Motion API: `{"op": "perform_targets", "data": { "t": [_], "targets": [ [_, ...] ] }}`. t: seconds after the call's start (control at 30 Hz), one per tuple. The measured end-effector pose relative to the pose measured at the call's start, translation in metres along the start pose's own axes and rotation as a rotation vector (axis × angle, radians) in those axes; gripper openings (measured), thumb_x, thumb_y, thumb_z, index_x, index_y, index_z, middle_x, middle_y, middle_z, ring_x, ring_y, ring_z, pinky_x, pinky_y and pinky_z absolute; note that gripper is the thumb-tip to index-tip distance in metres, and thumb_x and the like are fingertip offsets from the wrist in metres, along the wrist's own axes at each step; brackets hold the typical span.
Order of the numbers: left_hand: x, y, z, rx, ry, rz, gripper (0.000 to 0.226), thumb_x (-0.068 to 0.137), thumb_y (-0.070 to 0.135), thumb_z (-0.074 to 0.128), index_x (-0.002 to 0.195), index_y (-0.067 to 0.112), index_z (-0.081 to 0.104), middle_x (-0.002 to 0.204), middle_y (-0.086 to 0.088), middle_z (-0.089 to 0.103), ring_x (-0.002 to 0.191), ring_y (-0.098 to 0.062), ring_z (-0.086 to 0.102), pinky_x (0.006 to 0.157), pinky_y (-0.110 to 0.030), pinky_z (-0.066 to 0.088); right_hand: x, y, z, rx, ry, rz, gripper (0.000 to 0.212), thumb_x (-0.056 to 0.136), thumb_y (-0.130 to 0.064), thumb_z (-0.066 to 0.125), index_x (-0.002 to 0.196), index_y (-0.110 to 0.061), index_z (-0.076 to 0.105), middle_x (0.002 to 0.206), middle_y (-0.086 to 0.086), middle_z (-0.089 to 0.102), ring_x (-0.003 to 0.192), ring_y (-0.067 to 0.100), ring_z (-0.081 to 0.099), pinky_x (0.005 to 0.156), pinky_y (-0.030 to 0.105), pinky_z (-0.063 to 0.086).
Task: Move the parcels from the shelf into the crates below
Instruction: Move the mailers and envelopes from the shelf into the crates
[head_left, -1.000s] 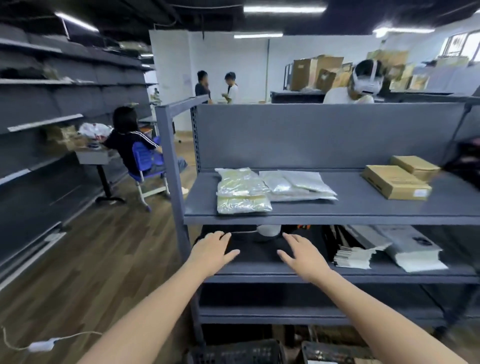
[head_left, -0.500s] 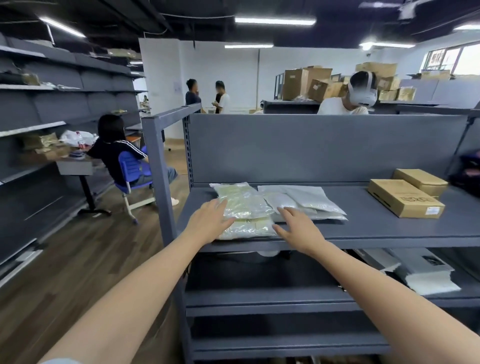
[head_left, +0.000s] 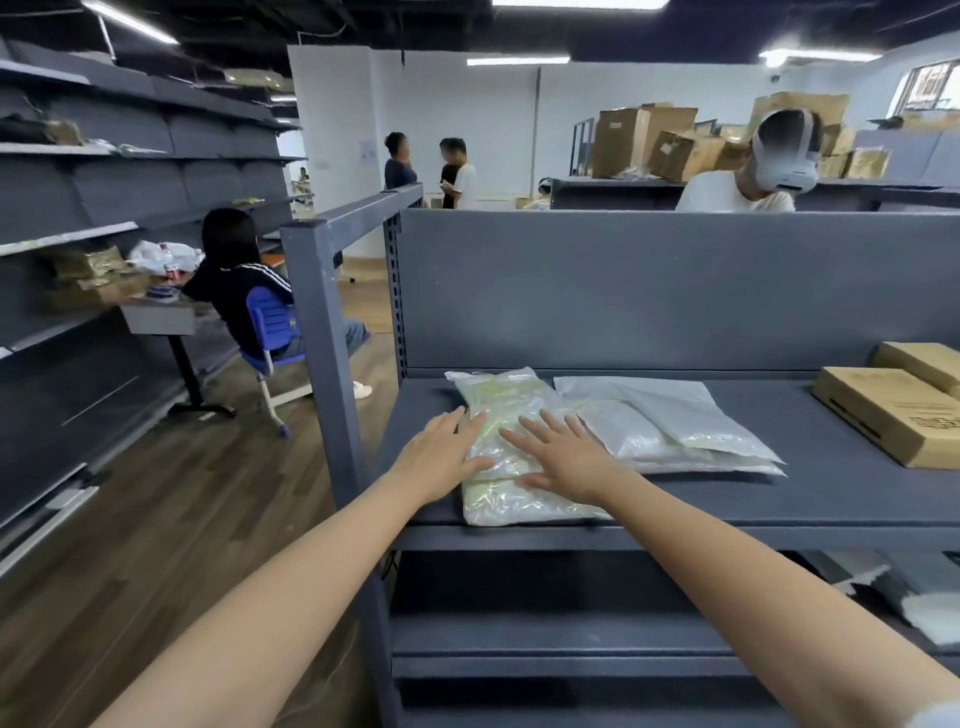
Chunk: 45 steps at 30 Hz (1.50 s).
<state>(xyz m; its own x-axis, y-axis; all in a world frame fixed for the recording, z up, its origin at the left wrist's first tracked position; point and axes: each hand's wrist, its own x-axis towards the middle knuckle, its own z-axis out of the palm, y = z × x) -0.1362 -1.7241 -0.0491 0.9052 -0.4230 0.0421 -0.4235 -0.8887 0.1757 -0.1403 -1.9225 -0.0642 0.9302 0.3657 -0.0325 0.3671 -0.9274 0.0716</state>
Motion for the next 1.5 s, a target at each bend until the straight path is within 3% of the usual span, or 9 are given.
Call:
{"op": "perform_targets", "data": {
  "t": [0.23, 0.43, 0.67, 0.87, 0.97, 1.07, 1.2, 1.37, 1.5],
  "targets": [
    [0.009, -0.01, 0.006, -0.131, 0.04, -0.047, 0.06, 0.1, 0.046, 0.031, 0.152, 0.025, 0.011, 0.159, -0.004, 0.008, 0.146, -0.023, 0.009, 0.115, -0.038, 0.019, 0.007, -0.004, 0.006, -0.011, 0.103, -0.026, 0.045, 0.103, -0.035, 0.022, 0.148, -0.037, 0.02, 0.157, -0.006, 0.023, 0.141, 0.028, 0.028, 0.114, 0.044, 0.022],
    [0.012, -0.009, -0.011, -0.516, 0.326, -0.064, 0.058, 0.097, 0.052, 0.03, 0.15, 0.03, 0.019, 0.158, 0.002, 0.016, 0.145, -0.018, 0.015, 0.115, -0.037, 0.018, -0.004, -0.002, -0.025, 0.116, 0.477, -0.059, 0.046, 0.102, -0.019, 0.036, 0.145, -0.033, 0.032, 0.138, -0.004, 0.052, 0.106, 0.028, 0.061, 0.07, 0.032, 0.043],
    [0.011, 0.003, -0.049, -0.432, 0.409, 0.136, 0.068, 0.096, 0.046, 0.04, 0.15, 0.032, 0.003, 0.16, -0.002, 0.003, 0.147, -0.016, -0.002, 0.12, -0.042, 0.003, -0.041, 0.02, -0.098, 0.477, 0.835, 0.008, 0.052, 0.102, -0.02, 0.036, 0.144, -0.043, 0.018, 0.081, 0.007, 0.06, 0.067, 0.025, 0.051, 0.066, 0.038, 0.042],
    [0.006, 0.026, -0.096, -0.222, 0.508, 0.158, 0.068, 0.097, 0.042, 0.042, 0.143, 0.04, -0.009, 0.158, 0.0, 0.017, 0.147, -0.018, 0.004, 0.116, -0.05, -0.012, -0.084, 0.043, -0.133, 0.761, 0.883, -0.019, 0.051, 0.102, -0.019, 0.038, 0.134, -0.055, 0.022, 0.129, -0.03, 0.047, 0.115, 0.0, 0.051, 0.092, 0.003, 0.037],
    [0.001, 0.037, -0.109, -0.29, 0.312, 0.211, 0.068, 0.097, 0.035, 0.047, 0.142, 0.049, -0.002, 0.15, 0.004, 0.035, 0.144, -0.024, 0.019, 0.119, -0.05, 0.003, -0.102, 0.052, -0.132, 0.864, 0.905, 0.009, 0.052, 0.102, -0.015, 0.038, 0.135, -0.052, 0.024, 0.141, -0.023, 0.04, 0.126, 0.0, 0.045, 0.106, 0.018, 0.036],
    [-0.003, 0.044, -0.107, -0.352, 0.239, 0.302, 0.071, 0.095, 0.029, 0.054, 0.135, 0.064, 0.007, 0.15, 0.012, 0.034, 0.139, -0.018, 0.032, 0.112, -0.036, 0.031, -0.115, 0.058, -0.124, 0.887, 0.916, 0.062, 0.051, 0.101, -0.01, 0.037, 0.142, -0.039, 0.026, 0.138, -0.025, 0.037, 0.122, -0.017, 0.037, 0.098, -0.001, 0.03],
    [-0.008, 0.054, -0.097, -0.338, 0.235, 0.311, 0.07, 0.095, 0.024, 0.055, 0.129, 0.068, 0.014, 0.146, 0.014, 0.04, 0.132, -0.013, 0.042, 0.108, -0.036, 0.038, -0.123, 0.065, -0.111, 0.861, 0.851, 0.279, 0.056, 0.099, -0.016, 0.043, 0.147, -0.037, 0.023, 0.078, 0.002, 0.058, 0.066, 0.005, 0.053, 0.067, 0.017, 0.04],
    [-0.017, 0.063, -0.081, -0.66, 0.38, 0.25, 0.059, 0.097, 0.012, 0.05, 0.141, 0.046, 0.031, 0.146, 0.013, 0.037, 0.135, -0.009, 0.035, 0.104, -0.019, 0.03, -0.131, 0.058, -0.08, 0.665, 0.788, 0.344, 0.074, 0.093, -0.031, 0.055, 0.151, -0.027, 0.009, 0.152, 0.01, 0.029, 0.141, 0.023, 0.025, 0.114, 0.04, 0.028],
    [-0.028, 0.084, -0.067, -0.982, 0.506, 0.193, 0.054, 0.098, 0.005, 0.045, 0.145, 0.03, 0.033, 0.147, 0.015, 0.031, 0.135, 0.002, 0.024, 0.103, -0.007, 0.022, -0.131, 0.022, -0.065, 1.013, 0.644, 0.252, 0.081, 0.093, -0.034, 0.056, 0.15, -0.034, -0.003, 0.152, -0.014, 0.023, 0.123, 0.013, 0.05, 0.106, 0.035, 0.04]
  ]
}}
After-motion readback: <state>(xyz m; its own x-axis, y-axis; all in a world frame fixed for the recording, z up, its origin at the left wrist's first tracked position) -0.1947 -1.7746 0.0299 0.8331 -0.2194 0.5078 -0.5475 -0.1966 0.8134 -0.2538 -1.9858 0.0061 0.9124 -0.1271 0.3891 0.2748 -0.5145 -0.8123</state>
